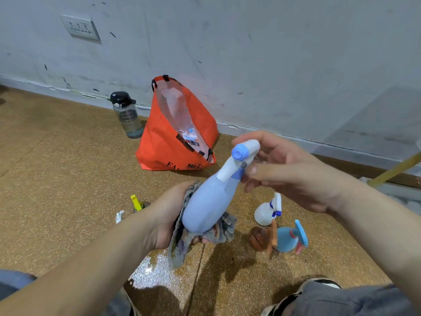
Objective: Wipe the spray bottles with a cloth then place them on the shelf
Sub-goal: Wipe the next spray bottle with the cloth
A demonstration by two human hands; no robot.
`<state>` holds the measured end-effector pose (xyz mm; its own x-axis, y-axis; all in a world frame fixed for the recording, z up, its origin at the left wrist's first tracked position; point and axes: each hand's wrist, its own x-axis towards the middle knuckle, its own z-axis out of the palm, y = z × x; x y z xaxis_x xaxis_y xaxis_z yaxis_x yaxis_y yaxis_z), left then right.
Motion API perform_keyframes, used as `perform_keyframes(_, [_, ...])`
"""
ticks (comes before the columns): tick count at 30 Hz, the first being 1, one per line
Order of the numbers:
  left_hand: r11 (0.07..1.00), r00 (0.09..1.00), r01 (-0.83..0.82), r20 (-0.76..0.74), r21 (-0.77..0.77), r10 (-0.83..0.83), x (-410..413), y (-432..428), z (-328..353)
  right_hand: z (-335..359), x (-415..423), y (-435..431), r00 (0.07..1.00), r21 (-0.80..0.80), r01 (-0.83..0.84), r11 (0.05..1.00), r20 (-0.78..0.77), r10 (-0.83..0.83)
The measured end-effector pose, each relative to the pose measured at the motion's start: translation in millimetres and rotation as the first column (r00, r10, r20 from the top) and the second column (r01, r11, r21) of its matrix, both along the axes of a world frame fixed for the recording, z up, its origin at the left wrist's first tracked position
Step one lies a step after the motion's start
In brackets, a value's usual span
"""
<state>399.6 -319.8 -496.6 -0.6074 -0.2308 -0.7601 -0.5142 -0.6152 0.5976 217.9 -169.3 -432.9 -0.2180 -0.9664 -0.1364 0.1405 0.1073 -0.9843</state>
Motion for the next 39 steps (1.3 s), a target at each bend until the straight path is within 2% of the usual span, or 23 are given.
perform_keyframes(2, [1.000,0.999,0.012,0.045,-0.026,-0.010,0,2,0,-5,4,-1,0.994,-0.009,0.049,0.999,-0.098,-0.050])
perform_keyframes(5, [0.988,0.996,-0.022,0.081,-0.151,0.034,-2,1,-11,-8,7,-5,0.973,-0.018,0.207,0.978,-0.099,-0.208])
perform_keyframes(7, [0.956,0.990,-0.127,0.024,-0.264,0.138,-4,2,-14,-9,7,-7,0.943,-0.013,0.319,0.948,-0.096,-0.319])
perform_keyframes(10, [0.835,0.975,-0.211,-0.046,-0.509,0.218,-6,4,-4,-11,2,-9,0.881,0.034,0.466,0.884,-0.116,-0.459])
perform_keyframes(12, [0.755,0.972,-0.235,-0.123,-0.612,0.202,-7,5,1,-12,1,-9,0.846,0.067,0.527,0.847,-0.136,-0.515])
perform_keyframes(15, [0.633,0.962,-0.232,-0.270,-0.738,0.038,-6,9,9,-15,10,-12,0.831,0.077,0.546,0.834,-0.177,-0.528])
perform_keyframes(17, [0.494,0.929,-0.165,-0.302,-0.854,-0.212,-5,21,7,-19,22,-14,0.824,0.080,0.548,0.833,-0.225,-0.520])
perform_keyframes(18, [0.369,0.906,-0.125,-0.257,-0.921,-0.336,-3,30,7,-22,28,-15,0.821,0.080,0.542,0.837,-0.262,-0.507])
perform_keyframes(20, [0.099,0.883,-0.090,-0.125,-0.991,-0.452,-1,45,3,-22,36,-16,0.822,0.071,0.520,0.851,-0.314,-0.476])
perform_keyframes(21, [0.048,0.884,-0.092,-0.104,-0.995,-0.455,-1,49,4,-22,37,-16,0.820,0.068,0.517,0.853,-0.324,-0.471])
perform_keyframes(22, [0.042,0.884,-0.094,-0.102,-0.995,-0.456,-1,46,0,-20,37,-16,0.818,0.068,0.517,0.853,-0.334,-0.469])
perform_keyframes(23, [0.086,0.884,-0.091,-0.120,-0.992,-0.453,0,41,-1,-19,35,-16,0.813,0.066,0.524,0.849,-0.335,-0.475])
perform_keyframes(24, [0.187,0.892,-0.086,-0.159,-0.979,-0.423,0,33,-4,-16,33,-16,0.811,0.061,0.534,0.843,-0.319,-0.490])
perform_keyframes(26, [0.471,0.945,-0.097,-0.229,-0.877,-0.232,0,18,-8,-12,26,-17,0.790,0.047,0.572,0.819,-0.303,-0.534])
perform_keyframes(28, [0.718,0.983,-0.114,-0.183,-0.687,-0.019,-1,11,-13,-14,16,-17,0.747,0.040,0.627,0.778,-0.315,-0.585])
perform_keyframes(30, [0.783,0.989,-0.098,-0.151,-0.615,0.005,-1,17,-14,-16,11,-17,0.726,0.047,0.660,0.750,-0.297,-0.621])
perform_keyframes(31, [0.753,0.986,-0.092,-0.167,-0.652,-0.024,0,23,-11,-19,12,-18,0.727,0.059,0.661,0.748,-0.297,-0.619])
perform_keyframes(32, [0.643,0.974,-0.075,-0.193,-0.762,-0.115,0,29,-9,-21,15,-18,0.732,0.079,0.658,0.749,-0.304,-0.610])
perform_keyframes(34, [0.243,0.910,-0.063,-0.156,-0.968,-0.385,3,37,-6,-26,25,-18,0.742,0.106,0.639,0.762,-0.349,-0.573])
perform_keyframes(35, [0.087,0.876,-0.068,-0.101,-0.994,-0.472,3,40,-7,-28,29,-18,0.745,0.122,0.630,0.767,-0.373,-0.553])
perform_keyframes(36, [0.016,0.859,-0.068,-0.067,-0.998,-0.507,2,39,-9,-28,33,-18,0.748,0.133,0.626,0.769,-0.383,-0.542])
perform_keyframes(37, [0.019,0.861,-0.072,-0.072,-0.997,-0.504,1,37,-9,-28,34,-18,0.749,0.136,0.625,0.769,-0.380,-0.542])
perform_keyframes(39, [0.114,0.883,-0.078,-0.122,-0.990,-0.453,1,30,-14,-25,32,-20,0.741,0.138,0.644,0.752,-0.358,-0.568])
